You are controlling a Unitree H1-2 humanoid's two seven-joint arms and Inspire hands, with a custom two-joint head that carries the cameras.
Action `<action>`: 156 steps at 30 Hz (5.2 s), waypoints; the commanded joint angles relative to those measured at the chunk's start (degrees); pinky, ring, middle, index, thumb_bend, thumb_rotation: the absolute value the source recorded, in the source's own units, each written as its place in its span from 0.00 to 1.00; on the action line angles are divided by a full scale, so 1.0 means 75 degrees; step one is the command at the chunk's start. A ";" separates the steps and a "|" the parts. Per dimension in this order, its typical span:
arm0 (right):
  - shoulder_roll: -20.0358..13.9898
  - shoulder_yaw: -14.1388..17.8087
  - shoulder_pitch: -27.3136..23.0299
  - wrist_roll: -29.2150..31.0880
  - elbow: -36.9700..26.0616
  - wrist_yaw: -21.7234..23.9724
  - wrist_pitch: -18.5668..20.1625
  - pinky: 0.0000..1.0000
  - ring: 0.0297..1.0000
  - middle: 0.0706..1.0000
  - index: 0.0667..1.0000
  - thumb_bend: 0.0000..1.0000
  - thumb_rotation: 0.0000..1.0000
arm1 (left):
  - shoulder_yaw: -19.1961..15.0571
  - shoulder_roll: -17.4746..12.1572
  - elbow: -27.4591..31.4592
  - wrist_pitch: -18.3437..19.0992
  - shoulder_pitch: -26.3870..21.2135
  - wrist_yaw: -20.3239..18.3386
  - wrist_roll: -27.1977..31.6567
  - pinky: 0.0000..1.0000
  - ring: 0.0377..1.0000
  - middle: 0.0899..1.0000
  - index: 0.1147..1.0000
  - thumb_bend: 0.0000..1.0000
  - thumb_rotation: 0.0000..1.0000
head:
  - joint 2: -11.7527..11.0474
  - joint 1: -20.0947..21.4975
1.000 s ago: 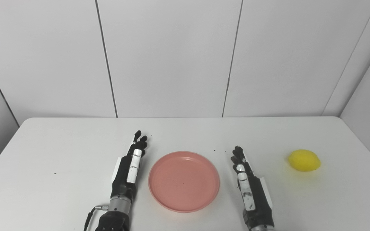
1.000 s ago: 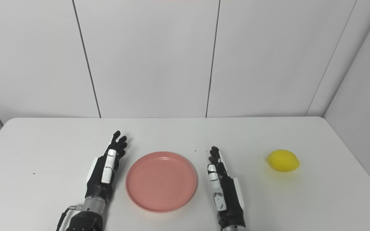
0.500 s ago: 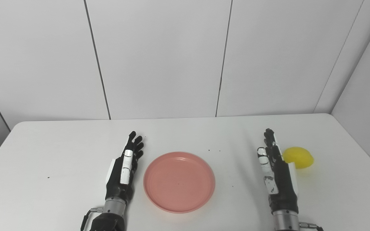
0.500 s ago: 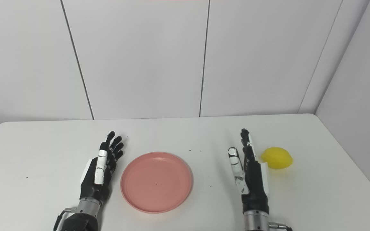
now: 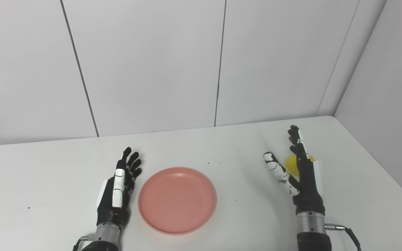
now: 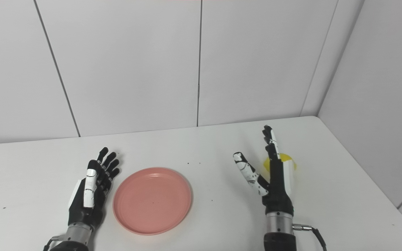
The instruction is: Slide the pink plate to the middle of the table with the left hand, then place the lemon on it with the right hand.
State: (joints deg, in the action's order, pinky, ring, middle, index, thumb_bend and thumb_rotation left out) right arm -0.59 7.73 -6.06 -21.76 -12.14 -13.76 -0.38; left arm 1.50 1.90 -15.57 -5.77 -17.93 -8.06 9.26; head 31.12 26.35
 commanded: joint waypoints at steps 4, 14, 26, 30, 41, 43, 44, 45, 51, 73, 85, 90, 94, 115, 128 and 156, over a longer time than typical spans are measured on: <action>-0.0230 0.0032 -0.0369 -0.0422 -0.0130 -0.0216 0.0065 0.91 0.94 0.94 0.94 0.75 0.53 | -0.0154 -0.0270 -0.0255 -0.0078 -0.0045 -0.0300 0.0275 0.98 0.98 0.97 0.98 0.69 1.00 | -0.0011 0.0360; -0.0445 0.0138 -0.0694 -0.1528 -0.0039 -0.0416 0.1022 0.90 0.94 0.94 0.95 0.81 0.46 | -0.0298 -0.0445 -0.0484 -0.0099 -0.0165 -0.0524 0.0417 0.99 0.98 0.98 0.99 0.65 1.00 | 0.0029 0.0763; -0.1135 0.0140 -0.0969 -0.2102 -0.0008 -0.0039 0.2111 0.84 0.92 0.95 0.96 0.82 0.31 | -0.0384 -0.0469 -0.0555 -0.0098 -0.0214 -0.0582 0.0379 1.00 0.98 0.98 1.00 0.60 1.00 | -0.0023 0.0854; -0.1475 0.0183 -0.1055 -0.2028 -0.0012 0.0255 0.2460 0.82 0.91 0.94 0.95 0.82 0.25 | -0.0391 -0.0484 -0.0534 -0.0117 -0.0202 -0.0597 0.0348 0.99 0.98 0.98 1.00 0.59 1.00 | -0.0055 0.0930; -0.2147 0.0153 -0.1231 -0.1752 0.0150 0.1039 0.3147 0.80 0.89 0.92 0.91 0.85 0.10 | -0.0453 -0.0509 -0.0648 -0.0086 -0.0255 -0.0689 0.0449 1.00 0.99 0.98 0.99 0.60 1.00 | -0.0108 0.1201; -0.2180 0.0139 -0.1243 -0.1735 0.0188 0.1102 0.3255 0.80 0.89 0.92 0.91 0.86 0.09 | -0.0460 -0.0506 -0.0636 -0.0042 -0.0256 -0.0697 0.0466 1.00 0.99 0.98 0.99 0.61 1.00 | -0.0108 0.1201; -0.2218 0.0113 -0.1253 -0.1752 0.0249 0.1147 0.3318 0.80 0.89 0.92 0.91 0.86 0.09 | -0.0466 -0.0504 -0.0617 -0.0010 -0.0253 -0.0690 0.0478 1.00 0.99 0.98 0.99 0.61 1.00 | -0.0111 0.1298; -0.2252 0.0091 -0.1266 -0.1755 0.0312 0.1193 0.3369 0.80 0.89 0.92 0.91 0.87 0.09 | -0.0467 -0.0504 -0.0596 0.0016 -0.0249 -0.0663 0.0474 1.00 0.99 0.98 0.99 0.60 1.00 | -0.0113 0.1313; -0.2315 -0.0018 -0.1353 -0.1612 0.0738 0.1355 0.3496 0.75 0.85 0.90 0.88 0.89 0.02 | -0.0475 -0.0510 -0.0447 0.0191 -0.0224 -0.0600 0.0508 1.00 0.99 0.98 0.99 0.59 1.00 | -0.0149 0.1395; -0.2217 0.0010 -0.1409 -0.1022 0.1748 0.0876 0.3294 0.22 0.43 0.86 0.85 0.54 0.00 | -0.0529 -0.0467 -0.0231 0.0367 -0.0171 -0.0573 0.0494 1.00 0.99 0.98 0.99 0.57 1.00 | -0.0155 0.1381; -0.2261 -0.0290 -0.1287 -0.1559 0.1624 0.0050 0.3198 0.21 0.43 0.45 0.54 0.52 0.00 | -0.0486 -0.0461 -0.0104 0.0407 -0.0132 -0.0560 0.0458 1.00 0.99 0.98 0.99 0.57 1.00 | -0.0153 0.1358; -0.2281 -0.0355 -0.1267 -0.1606 0.1646 -0.0065 0.3206 0.18 0.43 0.41 0.49 0.52 0.00 | -0.0492 -0.0454 -0.0093 0.0420 -0.0131 -0.0543 0.0463 1.00 0.99 0.97 0.99 0.57 1.00 | -0.0140 0.1350; -0.2296 -0.0413 -0.1250 -0.1656 0.1686 -0.0101 0.3212 0.17 0.43 0.40 0.49 0.52 0.00 | -0.0496 -0.0452 -0.0082 0.0467 -0.0131 -0.0564 0.0493 1.00 0.99 0.98 0.99 0.57 1.00 | -0.0139 0.1339; -0.1968 -0.0341 -0.1240 -0.1353 0.1711 -0.1012 0.2340 0.25 0.43 0.41 0.49 0.52 0.00 | -0.0463 -0.0411 -0.0128 0.0391 -0.0147 -0.0563 0.0450 1.00 0.99 0.98 0.98 0.58 1.00 | -0.0113 0.1195; -0.1850 -0.0596 -0.1209 -0.1165 0.0902 -0.0644 0.2071 0.18 0.43 0.39 0.49 0.51 0.00 | -0.0359 -0.0371 -0.0100 0.0264 -0.0092 -0.0559 0.0380 1.00 0.99 0.98 0.99 0.59 1.00 | 0.0011 0.0680; -0.1100 -0.2207 -0.1556 -0.1310 0.0726 0.0271 0.1456 0.23 0.34 0.44 0.51 0.51 0.00 | -0.0087 0.0000 0.0281 0.0075 0.0216 -0.0162 -0.0271 0.98 0.96 0.96 0.97 0.65 1.00 | 0.0282 -0.1115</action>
State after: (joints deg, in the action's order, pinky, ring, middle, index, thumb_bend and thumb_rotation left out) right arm -8.80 -8.81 -15.98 -31.52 -4.60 -11.80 14.00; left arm 0.18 1.17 -13.33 -3.20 -16.82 -9.69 7.61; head 32.96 19.42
